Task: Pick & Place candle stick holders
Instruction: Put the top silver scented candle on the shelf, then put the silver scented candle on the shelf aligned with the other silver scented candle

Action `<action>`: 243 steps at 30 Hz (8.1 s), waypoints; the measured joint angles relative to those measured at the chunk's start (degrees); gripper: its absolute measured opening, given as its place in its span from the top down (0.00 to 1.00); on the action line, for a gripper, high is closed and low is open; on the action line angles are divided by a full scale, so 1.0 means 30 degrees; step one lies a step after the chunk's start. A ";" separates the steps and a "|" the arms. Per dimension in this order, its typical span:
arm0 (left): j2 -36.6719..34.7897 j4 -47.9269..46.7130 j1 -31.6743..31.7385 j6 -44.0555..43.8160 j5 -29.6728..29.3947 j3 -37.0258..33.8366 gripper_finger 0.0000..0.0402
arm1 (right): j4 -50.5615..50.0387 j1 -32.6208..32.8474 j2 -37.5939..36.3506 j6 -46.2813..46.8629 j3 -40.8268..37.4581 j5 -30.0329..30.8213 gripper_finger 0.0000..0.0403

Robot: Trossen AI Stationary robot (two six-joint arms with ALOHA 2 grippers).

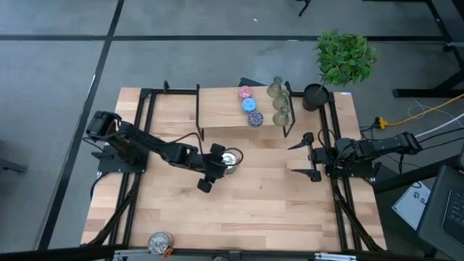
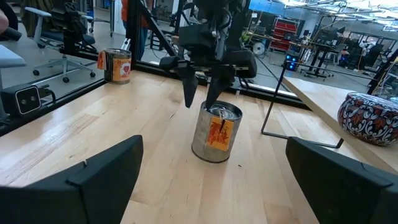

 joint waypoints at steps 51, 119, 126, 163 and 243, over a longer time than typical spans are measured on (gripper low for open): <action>-0.0404 0.0392 -0.1283 -0.1628 -0.0812 -0.0073 1.00 | -0.0004 0.0006 0.0003 0.0000 0.0000 0.0000 0.01; -0.7893 -0.5483 0.9973 -0.0547 0.1561 0.3628 1.00 | 0.0000 0.0004 0.0004 0.0000 -0.0002 0.0000 0.01; -0.6856 -0.4369 1.2216 -0.0379 0.2899 0.3628 1.00 | -0.0007 0.0006 0.0006 0.0000 -0.0007 0.0000 0.01; -0.3398 -0.6219 1.3798 0.0135 0.3421 0.6462 0.85 | -0.0004 0.0006 0.0006 0.0000 -0.0004 -0.0004 0.01; 0.2046 -1.2646 -2.1630 -2.3451 -0.0832 0.9566 0.61 | 0.0000 0.0004 0.0005 0.0000 -0.0007 0.0000 0.01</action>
